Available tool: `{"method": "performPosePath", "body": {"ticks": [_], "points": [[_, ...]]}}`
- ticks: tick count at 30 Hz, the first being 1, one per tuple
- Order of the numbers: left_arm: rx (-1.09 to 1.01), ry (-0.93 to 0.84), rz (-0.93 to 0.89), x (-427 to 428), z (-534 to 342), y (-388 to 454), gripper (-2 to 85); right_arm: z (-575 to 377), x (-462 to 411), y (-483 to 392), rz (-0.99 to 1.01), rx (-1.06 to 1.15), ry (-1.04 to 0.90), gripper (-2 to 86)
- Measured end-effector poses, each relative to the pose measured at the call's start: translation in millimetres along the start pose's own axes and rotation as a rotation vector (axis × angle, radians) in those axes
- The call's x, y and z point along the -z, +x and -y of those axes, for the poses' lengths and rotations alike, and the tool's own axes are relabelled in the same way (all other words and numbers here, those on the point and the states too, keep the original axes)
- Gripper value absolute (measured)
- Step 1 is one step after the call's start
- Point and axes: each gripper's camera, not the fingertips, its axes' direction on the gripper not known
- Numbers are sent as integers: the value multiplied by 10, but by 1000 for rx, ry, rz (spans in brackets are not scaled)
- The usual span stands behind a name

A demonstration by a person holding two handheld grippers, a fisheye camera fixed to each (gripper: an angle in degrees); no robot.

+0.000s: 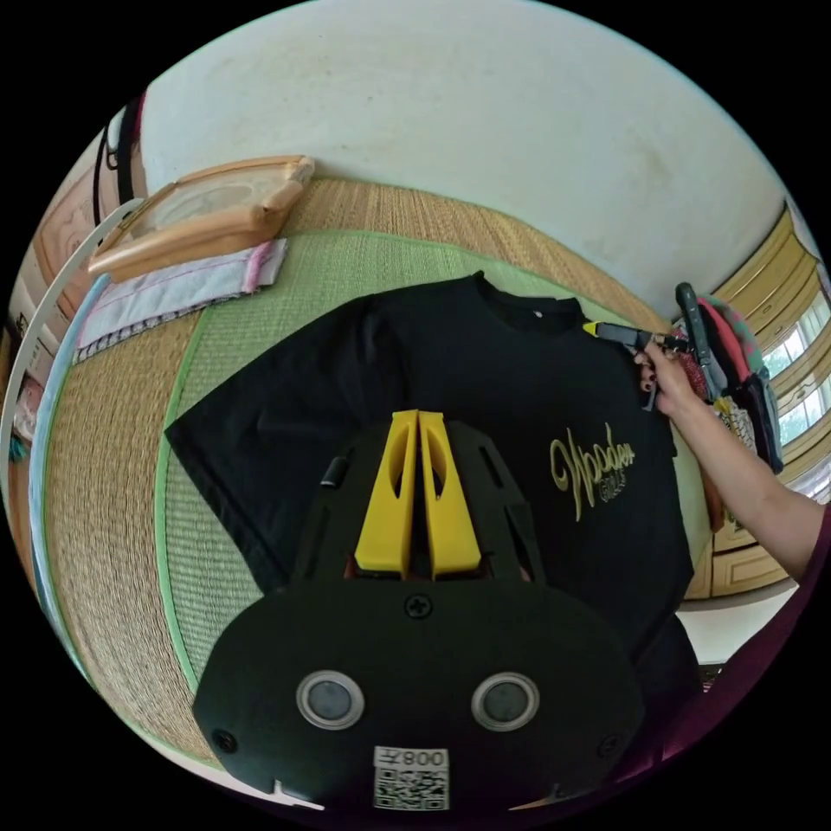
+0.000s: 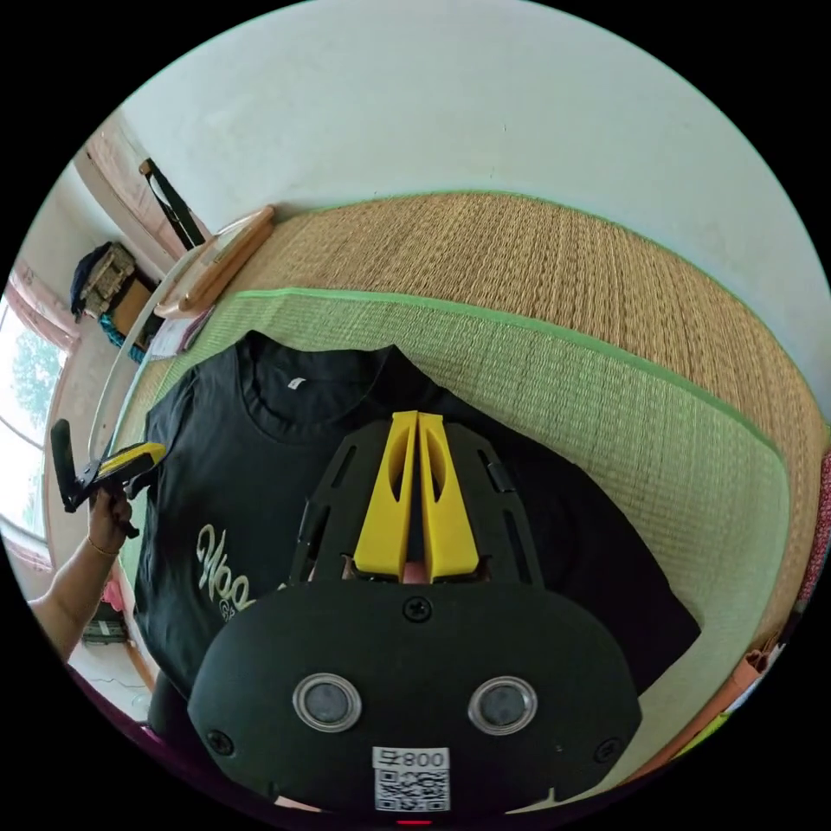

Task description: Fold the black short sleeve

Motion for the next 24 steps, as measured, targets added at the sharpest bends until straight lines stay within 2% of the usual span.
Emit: {"method": "performPosePath", "body": {"ticks": [4, 7, 8, 11, 16, 24], "points": [[4, -35, -24, 160, -326, -102, 1, -431, 509, -75, 58, 38, 59, -5], [30, -135, -22, 97, -534, -238, 0, -918, 809, -162, 76, 26, 43, -5], [37, -110, -43, 137, -604, -293, 1, -1019, 856, -181, 80, 18, 38, -5], [102, -105, -38, 305, -692, -367, 1, -1486, 1048, -315, 84, -15, -34, -5], [96, -118, -119, 663, -1025, -211, 3, -2233, 1417, -477, 143, -125, -113, -5], [167, -225, -181, 1242, -2008, 29, 30, -2872, 1828, -658, 150, -156, -203, -5]]}}
